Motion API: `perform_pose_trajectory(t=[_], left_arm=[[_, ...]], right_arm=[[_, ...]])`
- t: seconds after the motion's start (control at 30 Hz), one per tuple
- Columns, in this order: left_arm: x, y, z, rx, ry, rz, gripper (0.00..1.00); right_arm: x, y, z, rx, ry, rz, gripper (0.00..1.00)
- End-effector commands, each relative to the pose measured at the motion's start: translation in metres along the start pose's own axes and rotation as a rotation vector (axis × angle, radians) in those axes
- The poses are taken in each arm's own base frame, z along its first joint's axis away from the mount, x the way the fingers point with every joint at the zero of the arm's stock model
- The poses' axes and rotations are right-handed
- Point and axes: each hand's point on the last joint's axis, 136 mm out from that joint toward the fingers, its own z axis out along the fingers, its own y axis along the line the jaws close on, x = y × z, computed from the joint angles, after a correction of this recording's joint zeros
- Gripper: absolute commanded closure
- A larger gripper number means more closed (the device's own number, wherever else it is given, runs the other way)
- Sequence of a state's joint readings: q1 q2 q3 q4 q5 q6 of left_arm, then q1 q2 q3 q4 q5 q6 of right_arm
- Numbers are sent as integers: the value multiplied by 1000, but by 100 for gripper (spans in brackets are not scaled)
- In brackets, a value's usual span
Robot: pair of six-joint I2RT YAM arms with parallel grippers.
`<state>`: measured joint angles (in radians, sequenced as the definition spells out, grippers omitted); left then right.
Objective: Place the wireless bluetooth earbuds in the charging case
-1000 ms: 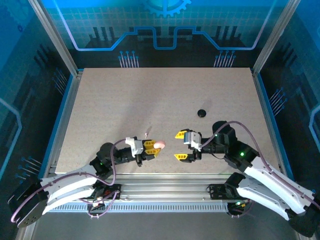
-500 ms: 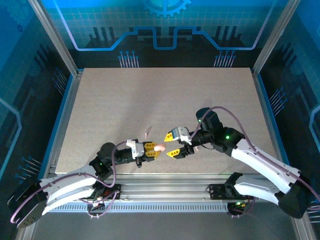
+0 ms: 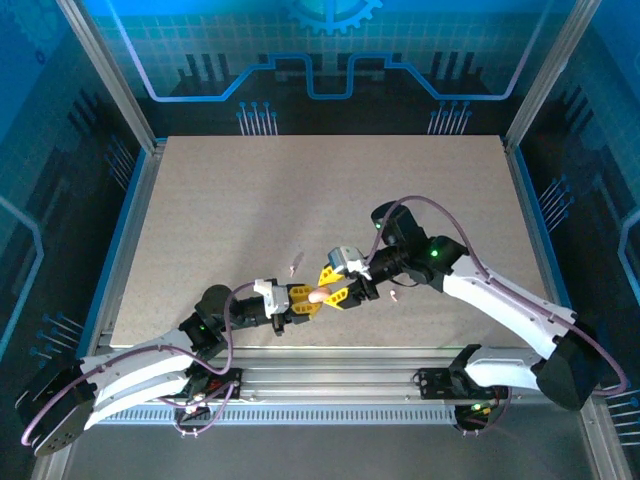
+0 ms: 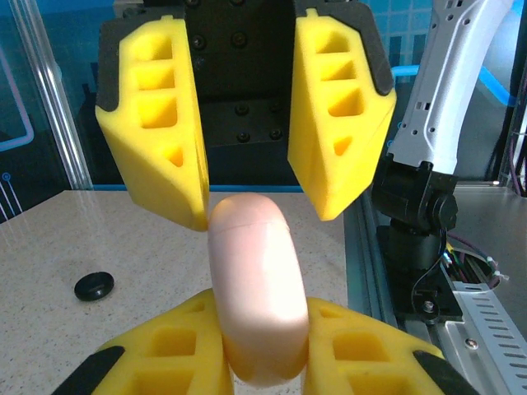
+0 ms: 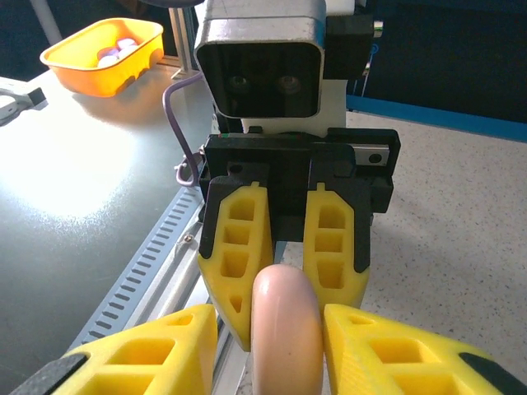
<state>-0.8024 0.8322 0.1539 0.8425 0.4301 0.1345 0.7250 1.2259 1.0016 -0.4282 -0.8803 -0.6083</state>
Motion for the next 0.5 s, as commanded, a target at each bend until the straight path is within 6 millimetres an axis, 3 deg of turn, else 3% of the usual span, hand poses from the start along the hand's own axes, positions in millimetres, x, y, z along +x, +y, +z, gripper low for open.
perform_pose_trajectory(t=[0.0, 0.3, 0.47], left_arm=[[-15, -1, 2, 18, -43, 42, 88], [-19, 0, 2, 10, -54, 46, 88], [-18, 5, -1, -26, -56, 49, 88]], right_arm=[[-5, 5, -3, -45, -7, 1, 64], [-1, 1, -4, -24, 27, 2, 74], [2, 3, -10, -2, 46, 3, 75]])
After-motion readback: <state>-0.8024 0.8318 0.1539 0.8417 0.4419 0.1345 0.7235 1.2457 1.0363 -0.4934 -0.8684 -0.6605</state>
